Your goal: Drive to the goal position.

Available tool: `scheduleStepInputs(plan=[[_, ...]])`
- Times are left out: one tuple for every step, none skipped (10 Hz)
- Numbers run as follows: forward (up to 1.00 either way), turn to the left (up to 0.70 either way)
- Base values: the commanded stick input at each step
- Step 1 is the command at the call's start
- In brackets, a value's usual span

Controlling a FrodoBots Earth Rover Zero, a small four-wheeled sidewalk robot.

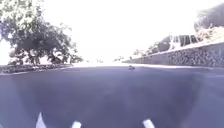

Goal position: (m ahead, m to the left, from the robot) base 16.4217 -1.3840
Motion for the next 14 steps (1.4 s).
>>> scheduleStepInputs(plan=[[0.70,0.00],[0.70,0.00],[0.70,0.00],[0.70,0.00],[0.70,0.00],[0.70,0.00],[0.70,0.00],[0.70,0.00],[0.70,0.00],[0.70,0.00],[0.70,0.00],[0.70,0.00],[0.70,0.00],[0.70,0.00]])
